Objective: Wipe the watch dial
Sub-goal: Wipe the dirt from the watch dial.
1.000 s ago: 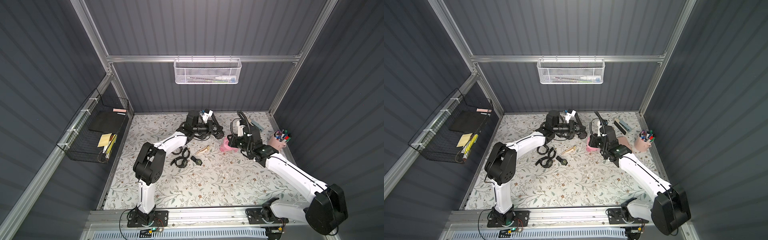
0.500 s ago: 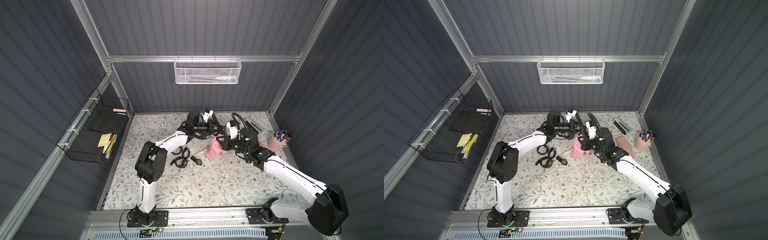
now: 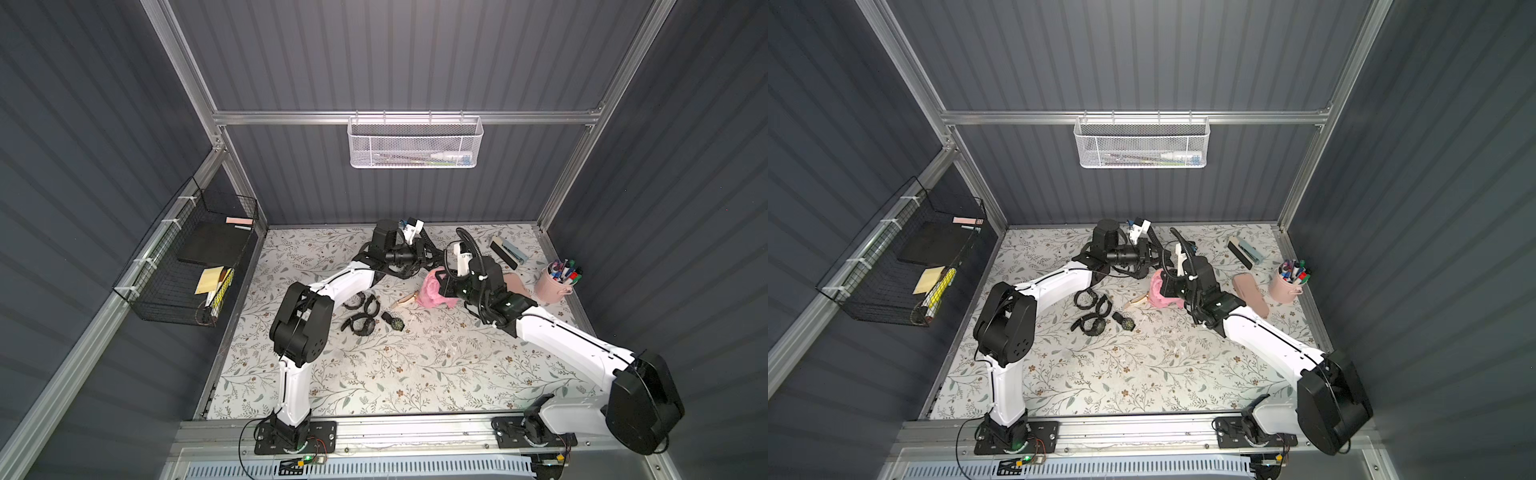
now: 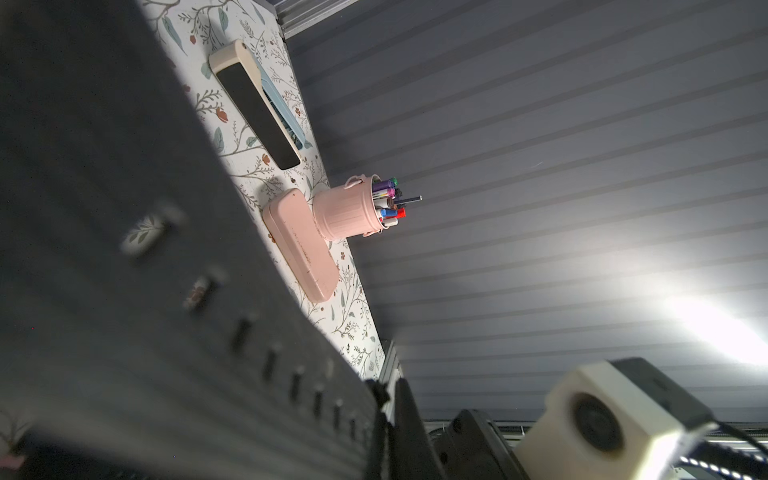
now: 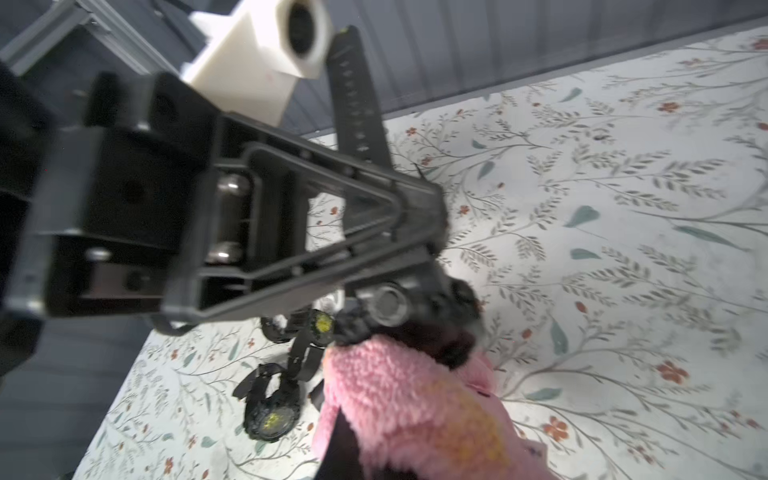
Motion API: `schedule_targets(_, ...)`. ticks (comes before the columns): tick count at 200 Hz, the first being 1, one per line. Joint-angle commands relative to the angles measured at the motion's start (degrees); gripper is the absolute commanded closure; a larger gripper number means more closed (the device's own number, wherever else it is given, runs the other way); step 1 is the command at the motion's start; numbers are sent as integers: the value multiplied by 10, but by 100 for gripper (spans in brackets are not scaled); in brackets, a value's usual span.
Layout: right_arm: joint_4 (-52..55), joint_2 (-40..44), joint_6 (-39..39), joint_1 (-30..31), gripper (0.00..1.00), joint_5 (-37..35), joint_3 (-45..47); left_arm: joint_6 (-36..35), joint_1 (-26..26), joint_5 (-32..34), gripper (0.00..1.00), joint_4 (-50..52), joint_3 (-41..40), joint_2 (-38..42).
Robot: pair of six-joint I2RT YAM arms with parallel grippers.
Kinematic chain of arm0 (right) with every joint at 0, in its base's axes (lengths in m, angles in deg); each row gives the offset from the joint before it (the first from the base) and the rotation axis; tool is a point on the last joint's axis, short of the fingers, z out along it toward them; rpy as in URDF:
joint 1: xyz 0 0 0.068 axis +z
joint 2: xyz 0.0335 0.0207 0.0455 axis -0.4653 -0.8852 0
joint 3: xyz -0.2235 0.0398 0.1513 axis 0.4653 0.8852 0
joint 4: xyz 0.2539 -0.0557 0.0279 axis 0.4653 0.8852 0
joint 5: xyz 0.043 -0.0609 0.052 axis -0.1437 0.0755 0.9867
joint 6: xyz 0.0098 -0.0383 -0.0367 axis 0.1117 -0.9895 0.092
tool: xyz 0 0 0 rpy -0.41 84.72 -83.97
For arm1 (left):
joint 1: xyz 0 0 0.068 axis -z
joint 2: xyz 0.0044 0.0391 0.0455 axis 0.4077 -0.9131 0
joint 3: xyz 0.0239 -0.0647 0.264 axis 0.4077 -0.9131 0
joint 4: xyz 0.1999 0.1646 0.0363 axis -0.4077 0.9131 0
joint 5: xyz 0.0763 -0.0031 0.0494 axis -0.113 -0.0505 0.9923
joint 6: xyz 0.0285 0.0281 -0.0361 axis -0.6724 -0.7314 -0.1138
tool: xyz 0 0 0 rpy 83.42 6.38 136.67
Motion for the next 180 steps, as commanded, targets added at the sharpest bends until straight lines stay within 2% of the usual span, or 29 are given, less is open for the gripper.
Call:
schedule_targets(1, 28, 12, -6, -20, 100, -57, 22, 21, 1, -41, 100, -20, 28, -4)
schedule_targets(38, 47, 29, -6, -53, 100, -46, 26, 23, 1, -44, 100, -21, 36, -7)
schedule_targets(69, 65, 55, -16, -56, 100, -28, 14, 26, 1, -45, 100, -24, 36, -8)
schedule_targets(110, 9, 81, -31, -50, 100, 111, 11, 29, 0, -42, 100, -27, 31, -6)
schedule_targets(134, -17, 72, -43, -35, 100, 149, 1, 30, 1, -41, 100, -30, 27, -8)
schedule_targets(154, -26, 62, -48, -28, 100, 161, -15, 29, 0, -39, 100, -31, 22, -4)
schedule_targets(180, -15, 14, -33, -27, 100, 113, -40, 29, 1, -39, 100, -33, 19, -1)
